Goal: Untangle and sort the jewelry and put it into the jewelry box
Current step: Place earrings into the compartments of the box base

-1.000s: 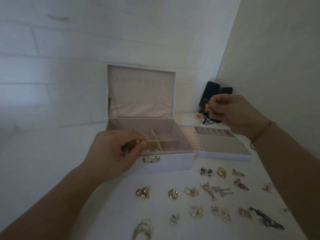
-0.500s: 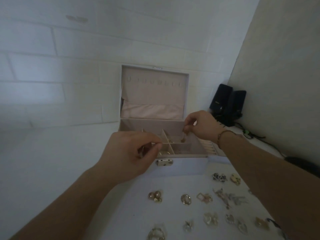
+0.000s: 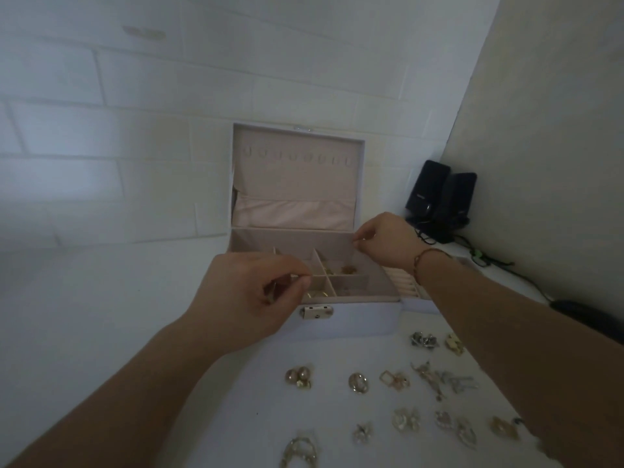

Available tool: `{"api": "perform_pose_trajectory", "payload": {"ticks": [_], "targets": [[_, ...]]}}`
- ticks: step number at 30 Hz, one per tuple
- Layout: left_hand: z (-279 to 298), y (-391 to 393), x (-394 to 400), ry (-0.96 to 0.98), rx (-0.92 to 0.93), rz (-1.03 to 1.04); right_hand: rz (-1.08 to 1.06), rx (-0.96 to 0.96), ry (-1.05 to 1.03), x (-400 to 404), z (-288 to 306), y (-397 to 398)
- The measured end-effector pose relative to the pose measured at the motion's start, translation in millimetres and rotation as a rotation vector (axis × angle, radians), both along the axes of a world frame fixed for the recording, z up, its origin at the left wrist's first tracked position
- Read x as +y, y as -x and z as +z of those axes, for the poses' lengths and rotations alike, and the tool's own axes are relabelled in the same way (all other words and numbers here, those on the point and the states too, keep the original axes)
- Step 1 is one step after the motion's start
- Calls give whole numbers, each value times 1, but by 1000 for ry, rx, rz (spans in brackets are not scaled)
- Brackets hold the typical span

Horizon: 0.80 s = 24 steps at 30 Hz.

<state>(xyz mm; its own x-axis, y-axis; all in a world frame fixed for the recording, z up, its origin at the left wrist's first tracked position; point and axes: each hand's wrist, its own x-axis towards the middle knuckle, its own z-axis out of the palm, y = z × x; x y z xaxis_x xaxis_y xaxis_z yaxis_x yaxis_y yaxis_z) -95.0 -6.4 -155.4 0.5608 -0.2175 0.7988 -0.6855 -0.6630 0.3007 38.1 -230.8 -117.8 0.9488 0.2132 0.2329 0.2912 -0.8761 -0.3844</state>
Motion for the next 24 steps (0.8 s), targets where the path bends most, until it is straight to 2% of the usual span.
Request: {"api": "perform_pose_trajectory", "payload": {"ticks": [4, 8, 12, 15, 18, 24], "targets": [[0, 0, 0, -12, -9, 7, 52, -120, -80, -8, 22, 20], [-1, 0, 1, -24, 2, 7, 143, -270, -185, -28, 44, 75], [-1, 0, 0, -11, 8, 14, 174, -299, -204, -61, 35, 137], [-4, 0, -1, -12, 9, 19, 106, -319, -249, -93, 12, 147], [-5, -1, -3, 12, 18, 14, 27, -282, -195, -120, -11, 135], [-2, 4, -9, 43, 40, 1, 91, -90, 3, -129, -32, 126]]}}
